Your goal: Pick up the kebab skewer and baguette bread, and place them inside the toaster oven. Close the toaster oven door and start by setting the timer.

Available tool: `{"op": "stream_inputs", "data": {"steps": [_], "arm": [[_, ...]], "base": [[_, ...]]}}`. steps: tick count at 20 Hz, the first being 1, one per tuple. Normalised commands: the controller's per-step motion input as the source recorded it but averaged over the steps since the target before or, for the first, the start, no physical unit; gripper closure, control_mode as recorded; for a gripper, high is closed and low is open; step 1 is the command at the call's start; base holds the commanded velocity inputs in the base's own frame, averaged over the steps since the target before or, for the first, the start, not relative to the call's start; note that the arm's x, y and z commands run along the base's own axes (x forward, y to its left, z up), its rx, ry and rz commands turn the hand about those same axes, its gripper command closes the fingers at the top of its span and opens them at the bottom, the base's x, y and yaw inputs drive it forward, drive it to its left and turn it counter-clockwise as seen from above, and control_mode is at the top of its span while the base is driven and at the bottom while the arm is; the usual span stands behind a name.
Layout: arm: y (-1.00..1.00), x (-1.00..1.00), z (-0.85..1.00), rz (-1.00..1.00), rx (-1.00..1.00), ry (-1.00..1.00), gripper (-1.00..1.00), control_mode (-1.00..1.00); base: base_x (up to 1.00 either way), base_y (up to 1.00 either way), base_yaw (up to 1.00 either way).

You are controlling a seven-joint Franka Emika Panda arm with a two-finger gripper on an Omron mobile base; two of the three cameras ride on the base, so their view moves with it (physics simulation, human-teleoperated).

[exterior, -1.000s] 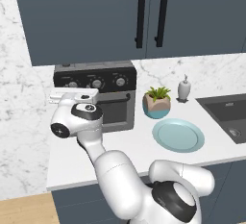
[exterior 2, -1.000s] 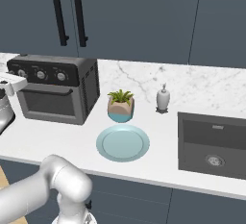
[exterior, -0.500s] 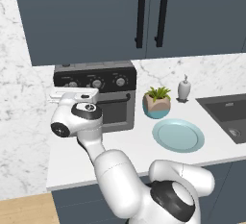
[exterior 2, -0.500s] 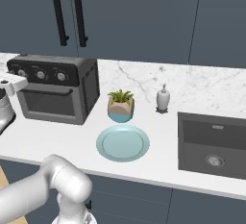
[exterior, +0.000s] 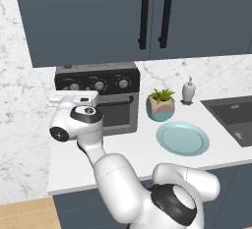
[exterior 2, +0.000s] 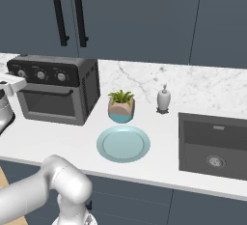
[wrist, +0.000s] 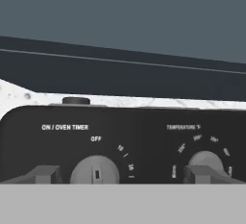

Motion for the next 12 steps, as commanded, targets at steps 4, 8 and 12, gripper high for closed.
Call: {"op": "stream_inputs", "data": {"steps": [4, 8, 12], "arm": [[0.04, 0.02, -0.04, 0.0, -0.01, 0.0, -1.0, -1.0], [0.0, 0.01, 0.0, 0.0, 0.0, 0.0, -1.0, -1.0], [0.0, 0.0, 0.0, 0.0, 0.0, 0.0, -1.0, -1.0]], "base": [[0.0, 0.0, 0.0], [0.0, 0.0, 0.0], [0.0, 0.0, 0.0]]}}
